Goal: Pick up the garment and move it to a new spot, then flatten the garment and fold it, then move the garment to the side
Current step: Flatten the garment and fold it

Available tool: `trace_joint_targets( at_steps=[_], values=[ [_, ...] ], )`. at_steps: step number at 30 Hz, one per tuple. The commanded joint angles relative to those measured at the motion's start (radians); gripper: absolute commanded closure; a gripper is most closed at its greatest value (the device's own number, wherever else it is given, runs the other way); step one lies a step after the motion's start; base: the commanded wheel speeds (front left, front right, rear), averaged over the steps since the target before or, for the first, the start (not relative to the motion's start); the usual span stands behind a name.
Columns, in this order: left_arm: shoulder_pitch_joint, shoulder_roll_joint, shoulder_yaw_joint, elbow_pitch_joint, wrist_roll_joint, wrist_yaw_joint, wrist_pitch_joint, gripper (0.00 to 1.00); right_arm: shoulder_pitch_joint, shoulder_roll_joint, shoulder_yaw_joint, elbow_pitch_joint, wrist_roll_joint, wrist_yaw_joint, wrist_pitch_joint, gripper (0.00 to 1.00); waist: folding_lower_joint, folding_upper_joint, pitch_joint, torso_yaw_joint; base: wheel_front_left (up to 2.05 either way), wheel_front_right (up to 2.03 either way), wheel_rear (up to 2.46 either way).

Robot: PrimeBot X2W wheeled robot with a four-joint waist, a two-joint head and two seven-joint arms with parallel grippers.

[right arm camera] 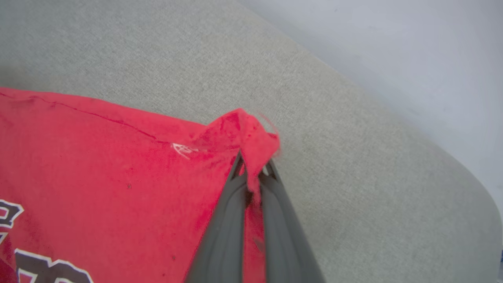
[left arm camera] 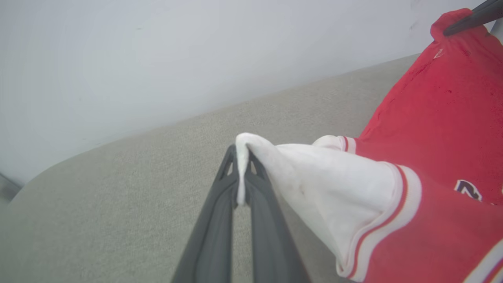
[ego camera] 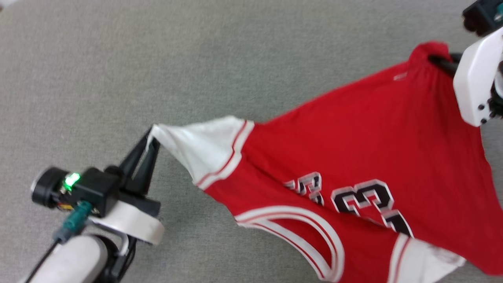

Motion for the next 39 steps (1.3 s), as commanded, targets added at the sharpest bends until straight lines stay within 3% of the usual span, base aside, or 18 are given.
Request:
trace_joint_targets(
  at_steps=[1,5,12,18,27,33,39],
  values=[
    [-0.026,0.006,0.009,-0.007,0.004,-0.002,0.004,1.00,-0.017,-0.006,-0.002,-0.005,0.001,-0.001,-0.023,1.00,-0.0001,0.0000,-0.042,-0.032,0.00,0.00,0.00],
    [-0.126,0.027,0.033,-0.030,0.017,-0.027,0.040,1.00,-0.054,-0.014,-0.025,-0.017,0.008,-0.001,-0.120,1.00,-0.0001,0.0000,-0.053,-0.054,0.00,0.00,0.00],
    [-0.383,0.034,0.093,-0.009,0.032,-0.083,0.100,1.00,-0.149,0.027,-0.114,-0.005,-0.051,-0.001,-0.281,1.00,-0.0001,0.0000,0.006,-0.089,0.00,0.00,0.00],
    [-0.669,0.018,0.113,0.056,0.065,-0.162,0.169,1.00,-0.282,0.106,-0.224,0.040,-0.160,-0.001,-0.361,1.00,-0.0001,0.0000,0.090,-0.112,0.00,0.00,0.00],
    [-1.129,-0.078,0.118,0.238,0.108,-0.271,0.230,1.00,-0.542,0.223,-0.389,0.128,-0.341,-0.001,-0.377,1.00,-0.0001,0.0000,0.218,-0.118,0.00,0.00,0.00],
    [-1.405,-0.143,0.116,0.420,0.140,-0.339,0.213,1.00,-0.726,0.265,-0.415,0.179,-0.444,-0.001,-0.375,1.00,-0.0001,0.0000,0.275,-0.119,0.00,0.00,0.00],
    [-1.586,-0.195,0.112,0.575,0.158,-0.375,0.168,1.00,-0.851,0.292,-0.398,0.248,-0.495,-0.001,-0.392,1.00,-0.0001,0.0000,0.296,-0.118,0.00,0.00,0.00]
  ],
)
